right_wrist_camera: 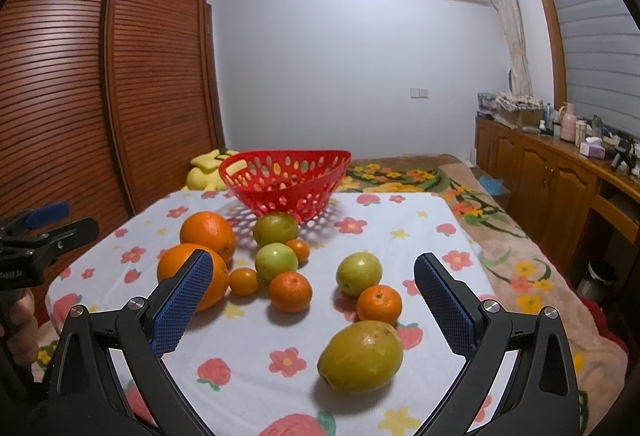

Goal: Organize fruits
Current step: 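Grasp the large orange with the left tool while the right tool grasps the yellow pomelo, then lift the pomelo with the right tool and release it into the red basket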

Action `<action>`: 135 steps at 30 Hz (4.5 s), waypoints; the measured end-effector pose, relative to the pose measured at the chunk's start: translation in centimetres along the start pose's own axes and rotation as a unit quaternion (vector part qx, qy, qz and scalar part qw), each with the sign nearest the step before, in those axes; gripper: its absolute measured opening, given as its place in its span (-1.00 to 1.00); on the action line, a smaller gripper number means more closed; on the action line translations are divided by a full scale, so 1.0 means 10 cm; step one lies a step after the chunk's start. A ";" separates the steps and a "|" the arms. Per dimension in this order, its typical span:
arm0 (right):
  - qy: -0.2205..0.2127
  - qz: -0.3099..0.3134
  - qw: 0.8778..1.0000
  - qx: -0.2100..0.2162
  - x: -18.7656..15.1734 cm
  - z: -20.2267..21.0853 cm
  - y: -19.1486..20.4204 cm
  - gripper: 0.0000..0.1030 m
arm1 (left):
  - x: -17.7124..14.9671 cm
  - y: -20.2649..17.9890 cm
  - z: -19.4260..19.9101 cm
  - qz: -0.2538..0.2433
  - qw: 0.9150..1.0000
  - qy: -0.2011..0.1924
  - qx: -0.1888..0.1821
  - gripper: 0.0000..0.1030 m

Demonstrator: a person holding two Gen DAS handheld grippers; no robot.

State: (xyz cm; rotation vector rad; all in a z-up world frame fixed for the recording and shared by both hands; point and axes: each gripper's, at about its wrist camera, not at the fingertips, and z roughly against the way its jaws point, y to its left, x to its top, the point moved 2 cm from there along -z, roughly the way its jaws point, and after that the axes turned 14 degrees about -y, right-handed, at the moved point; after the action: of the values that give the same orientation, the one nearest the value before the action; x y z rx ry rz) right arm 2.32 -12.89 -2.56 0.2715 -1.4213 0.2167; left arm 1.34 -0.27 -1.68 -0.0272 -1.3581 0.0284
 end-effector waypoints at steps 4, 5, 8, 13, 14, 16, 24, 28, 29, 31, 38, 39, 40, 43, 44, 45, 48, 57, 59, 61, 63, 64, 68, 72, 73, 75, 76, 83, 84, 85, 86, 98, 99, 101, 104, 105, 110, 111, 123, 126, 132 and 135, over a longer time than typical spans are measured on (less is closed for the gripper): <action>0.012 0.001 1.000 -0.003 -0.08 -0.04 -0.04 0.99 | -0.08 0.01 -0.07 0.002 1.000 0.011 -0.005 1.00; 0.017 0.001 1.000 -0.004 -0.11 -0.06 -0.05 0.99 | -0.10 0.01 -0.09 0.003 1.000 0.013 -0.006 1.00; 0.030 0.000 1.000 -0.006 -0.20 -0.10 -0.10 0.99 | -0.15 0.00 -0.14 0.002 1.000 0.019 -0.009 1.00; 0.048 0.001 0.999 -0.010 -0.33 -0.16 -0.16 0.99 | -0.24 -0.01 -0.30 0.002 0.999 0.034 -0.016 1.00; 0.053 0.000 0.999 -0.010 -0.36 -0.17 -0.18 0.99 | -0.26 -0.01 -0.33 0.002 0.999 0.038 -0.019 1.00; 0.060 -0.001 0.998 -0.012 -0.40 -0.19 -0.20 0.99 | -0.28 -0.01 -0.39 0.000 0.999 0.044 -0.023 1.00; 0.096 -0.007 0.995 -0.012 -0.57 -0.29 -0.32 0.99 | -0.38 -0.03 -0.61 -0.001 0.997 0.062 -0.039 1.00; 0.108 -0.013 0.994 -0.010 -0.63 -0.33 -0.36 0.98 | -0.43 -0.02 -0.74 0.001 0.995 0.080 -0.051 1.00; 0.111 -0.014 0.994 -0.009 -0.64 -0.35 -0.36 0.98 | -0.44 -0.02 -0.77 0.002 0.995 0.084 -0.055 1.00; 0.116 -0.016 0.993 -0.008 -0.67 -0.36 -0.37 0.98 | -0.48 -0.02 -0.84 0.002 0.994 0.095 -0.061 0.97; 0.132 -0.034 0.991 0.001 -0.73 -0.39 -0.40 0.95 | -0.55 -0.03 -0.99 0.012 0.988 0.130 -0.085 0.91; 0.134 -0.035 0.990 0.002 -0.74 -0.39 -0.40 0.94 | -0.55 -0.03 -1.01 0.012 0.987 0.134 -0.089 0.91; 0.135 -0.035 0.990 0.002 -0.75 -0.40 -0.40 0.93 | -0.55 -0.05 -1.02 0.011 0.986 0.136 -0.092 0.91; 0.139 -0.035 0.990 0.002 -0.77 -0.40 -0.40 0.90 | -0.57 -0.09 -1.08 0.010 0.984 0.148 -0.102 0.91; 0.141 -0.035 0.989 0.002 -0.78 -0.41 -0.40 0.89 | -0.58 -0.10 -1.10 0.010 0.983 0.153 -0.104 0.91; 0.143 -0.037 0.989 0.002 -0.79 -0.40 -0.40 0.86 | -0.59 -0.12 -1.12 0.010 0.982 0.158 -0.105 0.91; 0.144 -0.040 0.989 0.005 -0.80 -0.40 -0.40 0.82 | -0.62 -0.14 -1.18 0.010 0.980 0.168 -0.108 0.91; 0.151 -0.042 0.988 0.010 -0.84 -0.43 -0.42 0.71 | -0.64 -0.13 -1.28 0.018 0.973 0.193 -0.125 0.75; 0.153 -0.043 0.987 0.010 -0.85 -0.44 -0.42 0.70 | -0.63 -0.12 -1.30 0.021 0.972 0.196 -0.127 0.73; 0.154 -0.043 0.987 0.011 -0.86 -0.44 -0.42 0.67 | -0.65 -0.11 -1.33 0.027 0.971 0.201 -0.130 0.72; 0.155 -0.043 0.987 0.012 -0.87 -0.45 -0.42 0.61 | -0.66 -0.10 -1.34 0.029 0.970 0.201 -0.131 0.71; 0.156 -0.043 0.987 0.011 -0.87 -0.46 -0.43 0.55 | -0.67 -0.10 -1.34 0.029 0.971 0.199 -0.133 0.70; 0.160 -0.049 0.986 0.022 -0.89 -0.46 -0.44 0.38 | -0.67 -0.08 -1.31 0.034 0.971 0.194 -0.136 0.68; 0.158 -0.045 0.986 0.027 -0.89 -0.47 -0.45 0.37 | -0.67 -0.08 -1.29 0.037 0.971 0.192 -0.134 0.67; 0.158 -0.046 0.986 0.027 -0.89 -0.47 -0.46 0.37 | -0.67 -0.08 -1.28 0.038 0.972 0.192 -0.134 0.67; 0.158 -0.047 0.986 0.031 -0.89 -0.46 -0.46 0.36 | -0.67 -0.08 -1.26 0.040 0.971 0.191 -0.135 0.67; 0.158 -0.046 0.986 0.032 -0.89 -0.47 -0.46 0.36 | -0.66 -0.07 -1.24 0.042 0.971 0.189 -0.137 0.67; 0.151 -0.043 0.986 0.053 -0.83 -0.47 -0.40 0.36 | -0.52 -0.05 -1.11 0.045 0.974 0.168 -0.142 0.67; 0.151 -0.042 0.986 0.055 -0.81 -0.47 -0.39 0.36 | -0.49 -0.04 -1.09 0.046 0.975 0.164 -0.143 0.67; 0.149 -0.041 0.986 0.057 -0.79 -0.48 -0.38 0.36 | -0.45 -0.04 -1.07 0.046 0.976 0.159 -0.144 0.67; 0.147 -0.039 0.987 0.059 -0.76 -0.48 -0.37 0.36 | -0.40 -0.04 -1.05 0.046 0.976 0.154 -0.144 0.67; 0.125 -0.022 0.989 0.073 -0.47 -0.47 -0.29 0.36 | -0.09 0.03 -0.91 0.047 0.981 0.119 -0.145 0.67; 0.124 -0.022 0.989 0.074 -0.45 -0.47 -0.29 0.36 | -0.07 0.04 -0.91 0.048 0.981 0.116 -0.145 0.67; 0.121 -0.020 0.989 0.077 -0.40 -0.48 -0.27 0.36 | -0.01 0.05 -0.91 0.048 0.982 0.110 -0.145 0.67; 0.116 -0.013 0.990 0.082 -0.33 -0.51 -0.24 0.36 | 0.06 0.08 -0.92 0.046 0.983 0.104 -0.145 0.66; 0.114 -0.010 0.990 0.084 -0.30 -0.52 -0.23 0.36 | 0.08 0.09 -0.93 0.045 0.983 0.102 -0.144 0.67; 0.104 0.008 0.990 0.094 -0.12 -0.63 -0.16 0.36 | 0.20 0.15 -1.05 0.039 0.985 0.094 -0.142 0.67; 0.102 0.012 0.990 0.097 -0.09 -0.67 -0.15 0.36 | 0.23 0.16 -1.07 0.039 0.985 0.093 -0.141 0.67; 0.095 0.023 0.987 0.125 0.26 -1.15 -0.08 0.36 | 0.46 0.33 -1.56 0.046 0.986 0.094 -0.132 0.67; 0.099 0.029 0.986 0.130 0.34 -1.33 -0.06 0.36 | 0.51 0.35 -1.72 0.051 0.985 0.098 -0.131 0.66; 0.111 0.052 0.983 0.138 0.44 -1.69 -0.02 0.36 | 0.57 0.41 -1.98 0.054 0.985 0.104 -0.128 0.66; 0.116 0.057 0.982 0.140 0.47 -1.83 -0.03 0.36 | 0.59 0.45 -2.09 0.056 0.985 0.108 -0.126 0.66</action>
State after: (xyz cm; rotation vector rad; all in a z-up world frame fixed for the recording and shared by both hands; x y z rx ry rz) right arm 20.28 -7.54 -0.23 0.3817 -1.1736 0.5284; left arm 23.03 4.40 -0.45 -0.3120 -1.1352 -0.0509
